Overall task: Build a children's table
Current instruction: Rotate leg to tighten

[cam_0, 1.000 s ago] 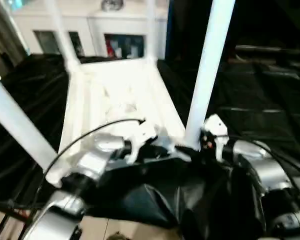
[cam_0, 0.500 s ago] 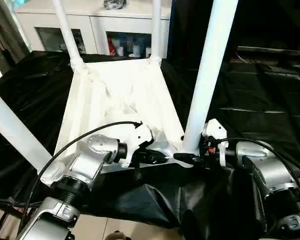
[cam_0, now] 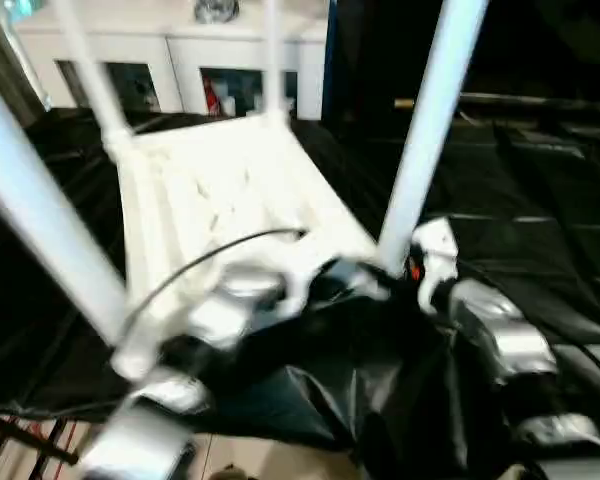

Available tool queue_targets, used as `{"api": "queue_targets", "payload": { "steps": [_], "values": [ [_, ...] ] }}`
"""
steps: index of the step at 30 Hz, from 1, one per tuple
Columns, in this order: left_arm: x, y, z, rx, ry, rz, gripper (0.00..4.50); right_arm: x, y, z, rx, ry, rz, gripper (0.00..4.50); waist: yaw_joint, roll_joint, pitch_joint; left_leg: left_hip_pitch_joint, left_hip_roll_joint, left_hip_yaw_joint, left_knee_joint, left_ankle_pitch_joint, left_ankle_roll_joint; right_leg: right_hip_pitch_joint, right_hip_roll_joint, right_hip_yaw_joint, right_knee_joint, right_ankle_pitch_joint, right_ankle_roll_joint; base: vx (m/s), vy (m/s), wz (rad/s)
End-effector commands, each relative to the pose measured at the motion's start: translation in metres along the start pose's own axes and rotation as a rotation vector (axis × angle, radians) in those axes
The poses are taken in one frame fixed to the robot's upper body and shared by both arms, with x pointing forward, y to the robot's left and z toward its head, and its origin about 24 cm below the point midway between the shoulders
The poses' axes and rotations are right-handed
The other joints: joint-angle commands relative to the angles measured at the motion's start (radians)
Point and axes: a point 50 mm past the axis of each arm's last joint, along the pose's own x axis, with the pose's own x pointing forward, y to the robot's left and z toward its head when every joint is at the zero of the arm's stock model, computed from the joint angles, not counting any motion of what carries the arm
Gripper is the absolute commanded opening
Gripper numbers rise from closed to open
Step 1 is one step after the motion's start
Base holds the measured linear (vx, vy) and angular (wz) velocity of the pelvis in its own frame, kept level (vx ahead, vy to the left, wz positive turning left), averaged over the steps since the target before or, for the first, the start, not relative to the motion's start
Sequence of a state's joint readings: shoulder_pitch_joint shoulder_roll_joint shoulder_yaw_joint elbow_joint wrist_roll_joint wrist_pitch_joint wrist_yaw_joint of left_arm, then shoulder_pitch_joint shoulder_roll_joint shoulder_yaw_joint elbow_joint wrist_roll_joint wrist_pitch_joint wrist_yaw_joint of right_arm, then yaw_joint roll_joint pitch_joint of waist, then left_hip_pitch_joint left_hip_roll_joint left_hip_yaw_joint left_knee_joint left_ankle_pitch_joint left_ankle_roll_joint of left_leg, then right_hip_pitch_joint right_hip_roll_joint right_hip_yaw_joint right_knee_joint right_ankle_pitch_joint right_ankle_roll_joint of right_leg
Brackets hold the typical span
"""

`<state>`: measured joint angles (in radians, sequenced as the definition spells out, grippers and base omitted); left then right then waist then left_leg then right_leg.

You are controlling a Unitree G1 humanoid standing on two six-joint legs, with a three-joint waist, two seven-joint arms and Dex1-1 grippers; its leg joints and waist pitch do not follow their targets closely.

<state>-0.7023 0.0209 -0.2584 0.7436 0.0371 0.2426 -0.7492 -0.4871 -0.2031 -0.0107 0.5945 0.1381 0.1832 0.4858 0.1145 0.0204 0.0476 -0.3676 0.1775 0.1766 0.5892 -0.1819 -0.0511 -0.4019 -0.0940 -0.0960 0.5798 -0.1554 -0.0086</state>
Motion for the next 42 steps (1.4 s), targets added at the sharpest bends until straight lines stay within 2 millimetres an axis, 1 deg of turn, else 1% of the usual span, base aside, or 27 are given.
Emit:
{"api": "queue_targets", "payload": {
  "steps": [1,2,3,4,5,7,8,9,10,11,12,14,15,17,18,20,23,24,25,26,28,32,34,35,36,39,42],
  "values": [
    [0.008,-0.003,0.016,0.006,-0.056,0.022,0.0,0.008,0.015,-0.012,0.021,0.05,0.002,2.75,-0.002,-0.016,-0.066,0.009,0.046,-0.015,-0.072,-0.2,0.036,0.049,-0.069,0.049,-0.075,-0.324,-0.172,0.0,0.0,0.0],
    [0.011,-0.003,0.017,0.018,-0.048,0.04,0.0,0.013,0.021,-0.011,0.021,0.047,-0.017,2.75,-0.001,-0.017,-0.069,0.007,0.046,-0.015,-0.071,-0.181,0.045,0.051,-0.07,0.049,-0.069,-0.279,-0.181,0.0,0.0,0.0],
    [0.012,-0.003,0.017,0.019,-0.047,0.04,0.0,0.014,0.023,-0.011,0.022,0.045,-0.015,2.75,-0.002,-0.018,-0.069,0.006,0.045,-0.015,-0.071,-0.179,0.047,0.053,-0.07,0.049,-0.067,-0.273,-0.184,0.0,0.0,0.0],
    [0.016,-0.005,0.019,0.035,-0.039,0.04,0.0,0.022,0.035,-0.008,0.035,0.034,0.001,2.75,0.001,-0.005,-0.07,0.008,0.045,-0.016,-0.07,-0.18,0.049,0.052,-0.07,0.048,-0.067,-0.27,-0.187,0.0,0.0,0.0],
    [0.017,-0.005,0.02,0.035,-0.041,0.04,0.0,0.025,0.039,-0.007,0.041,0.029,0.008,2.75,-0.003,-0.011,-0.069,0.006,0.044,-0.014,-0.07,-0.183,0.051,0.052,-0.069,0.048,-0.069,-0.264,-0.186,0.0,0.0,0.0],
    [0.019,-0.006,0.022,0.033,-0.048,0.036,0.0,0.029,0.046,-0.005,0.068,0.02,0.032,2.75,-0.003,-0.01,-0.067,0.006,0.043,-0.015,-0.072,-0.199,0.05,0.054,-0.069,0.046,-0.072,-0.287,-0.184,0.0,0.0,0.0],
    [0.02,-0.006,0.023,0.036,-0.049,0.032,0.0,0.029,0.048,-0.005,0.081,0.016,0.044,3.31,-0.003,-0.013,-0.065,0.008,0.045,-0.016,-0.074,-0.221,0.049,0.054,-0.07,0.046,-0.076,-0.315,-0.179,0.0,0.0,0.0],
    [0.019,-0.005,0.023,0.043,-0.052,0.023,0.0,0.029,0.049,-0.004,0.069,0.015,0.062,3.31,-0.002,-0.011,-0.065,0.009,0.046,-0.017,-0.075,-0.232,0.047,0.054,-0.071,0.046,-0.077,-0.334,-0.174,0.0,0.0,0.0],
    [0.018,-0.005,0.023,0.045,-0.053,0.019,0.0,0.029,0.049,-0.004,0.06,0.016,0.068,3.45,-0.002,-0.011,-0.065,0.009,0.047,-0.017,-0.076,-0.236,0.046,0.053,-0.071,0.046,-0.078,-0.337,-0.172,0.0,0.0,0.0],
    [0.017,-0.005,0.023,0.059,-0.062,0.005,0.0,0.028,0.049,-0.004,0.029,0.017,0.078,3.45,-0.003,-0.011,-0.065,0.01,0.048,-0.018,-0.077,-0.244,0.045,0.052,-0.071,0.046,-0.078,-0.341,-0.17,0.0,0.0,0.0],
    [0.015,-0.004,0.022,0.066,-0.079,-0.012,0.0,0.026,0.048,-0.003,0.0,0.011,0.099,3.51,-0.002,-0.016,-0.064,0.01,0.049,-0.018,-0.078,-0.245,0.046,0.053,-0.072,0.047,-0.077,-0.341,-0.171,0.0,0.0,0.0],
    [0.011,-0.004,0.021,0.074,-0.092,-0.041,0.0,0.023,0.046,-0.001,-0.031,0.001,0.147,3.51,-0.001,-0.014,-0.065,0.009,0.049,-0.018,-0.077,-0.235,0.046,0.053,-0.073,0.048,-0.075,-0.323,-0.177,0.0,0.0,0.0],
    [0.011,-0.004,0.02,0.075,-0.092,-0.043,0.0,0.023,0.046,0.0,-0.034,0.001,0.151,3.51,-0.001,-0.016,-0.064,0.008,0.048,-0.017,-0.077,-0.234,0.051,0.055,-0.072,0.048,-0.074,-0.316,-0.18,0.0,0.0,0.0],
    [0.002,-0.002,0.015,0.097,-0.098,-0.103,0.0,0.014,0.042,0.003,-0.102,-0.003,0.252,3.51,0.002,-0.014,-0.065,0.007,0.048,-0.017,-0.076,-0.23,0.06,0.057,-0.073,0.048,-0.074,-0.312,-0.179,0.0,0.0,0.0],
    [0.0,-0.002,0.014,0.104,-0.102,-0.122,0.0,0.012,0.04,0.003,-0.124,0.0,0.271,3.51,0.002,-0.016,-0.065,0.005,0.05,-0.017,-0.075,-0.22,0.069,0.058,-0.074,0.049,-0.07,-0.294,-0.182,0.0,0.0,0.0],
    [-0.01,-0.003,0.01,0.121,-0.12,-0.199,0.0,0.003,0.032,0.003,-0.208,0.026,0.345,3.51,0.002,-0.013,-0.066,0.004,0.052,-0.017,-0.075,-0.211,0.075,0.059,-0.075,0.048,-0.068,-0.285,-0.188,0.0,0.0,0.0],
    [-0.024,-0.006,0.006,0.136,-0.123,-0.299,0.0,-0.01,0.023,0.008,-0.229,0.026,0.436,3.51,0.004,-0.012,-0.065,0.006,0.057,-0.014,-0.074,-0.213,0.081,0.055,-0.072,0.049,-0.065,-0.276,-0.208,0.0,0.0,0.0],
    [-0.029,-0.006,0.003,0.14,-0.115,-0.332,0.0,-0.015,0.02,0.01,-0.237,0.031,0.458,3.51,0.007,-0.012,-0.065,0.008,0.061,-0.017,-0.075,-0.217,0.079,0.058,-0.074,0.049,-0.063,-0.274,-0.211,0.0,0.0,0.0],
    [-0.031,-0.006,0.002,0.141,-0.112,-0.341,0.0,-0.016,0.018,0.011,-0.24,0.033,0.462,3.51,0.008,-0.01,-0.065,0.006,0.062,-0.016,-0.075,-0.216,0.083,0.057,-0.074,0.05,-0.06,-0.27,-0.214,0.0,0.0,0.0],
    [-0.035,-0.007,0.0,0.142,-0.103,-0.363,0.0,-0.019,0.015,0.011,-0.255,0.041,0.473,3.51,0.008,-0.008,-0.064,0.008,0.061,-0.013,-0.075,-0.219,0.084,0.052,-0.07,0.05,-0.062,-0.272,-0.216,0.0,0.0,0.0],
    [-0.04,-0.008,-0.003,0.142,-0.09,-0.394,0.0,-0.022,0.013,0.012,-0.261,0.047,0.497,3.51,0.01,-0.008,-0.064,0.007,0.061,-0.014,-0.076,-0.222,0.078,0.051,-0.07,0.05,-0.061,-0.278,-0.218,0.0,0.0,0.0],
    [-0.051,-0.008,-0.009,0.139,-0.07,-0.437,0.0,-0.029,0.01,0.012,-0.251,0.063,0.553,3.51,0.016,-0.008,-0.066,0.01,0.062,-0.014,-0.075,-0.217,0.068,0.05,-0.072,0.052,-0.058,-0.269,-0.222,0.0,0.0,0.0],
    [-0.056,-0.008,-0.01,0.132,-0.066,-0.453,0.0,-0.031,0.01,0.012,-0.248,0.071,0.582,3.18,0.02,-0.009,-0.066,0.009,0.062,-0.013,-0.074,-0.211,0.071,0.051,-0.072,0.052,-0.056,-0.264,-0.224,0.0,0.0,0.0],
    [-0.058,-0.008,-0.01,0.13,-0.064,-0.457,0.0,-0.032,0.011,0.012,-0.244,0.073,0.597,3.18,0.022,-0.008,-0.065,0.008,0.062,-0.012,-0.074,-0.202,0.075,0.049,-0.07,0.052,-0.057,-0.261,-0.221,0.0,0.0,0.0],
    [-0.06,-0.008,-0.01,0.13,-0.063,-0.459,0.0,-0.033,0.011,0.012,-0.239,0.073,0.606,3.18,0.024,-0.008,-0.066,0.009,0.062,-0.012,-0.074,-0.199,0.074,0.048,-0.07,0.052,-0.056,-0.261,-0.221,0.0,0.0,0.0],
    [-0.062,-0.009,-0.011,0.127,-0.058,-0.465,0.0,-0.034,0.013,0.012,-0.229,0.073,0.625,2.83,0.024,-0.009,-0.065,0.009,0.061,-0.013,-0.076,-0.206,0.065,0.049,-0.071,0.052,-0.058,-0.281,-0.213,0.0,0.0,0.0],
    [-0.062,-0.009,-0.011,0.124,-0.056,-0.469,0.0,-0.035,0.016,0.011,-0.216,0.075,0.648,2.75,0.025,-0.01,-0.065,0.01,0.059,-0.012,-0.075,-0.21,0.061,0.048,-0.072,0.053,-0.061,-0.297,-0.205,0.0,0.0,0.0]
  ]
}}
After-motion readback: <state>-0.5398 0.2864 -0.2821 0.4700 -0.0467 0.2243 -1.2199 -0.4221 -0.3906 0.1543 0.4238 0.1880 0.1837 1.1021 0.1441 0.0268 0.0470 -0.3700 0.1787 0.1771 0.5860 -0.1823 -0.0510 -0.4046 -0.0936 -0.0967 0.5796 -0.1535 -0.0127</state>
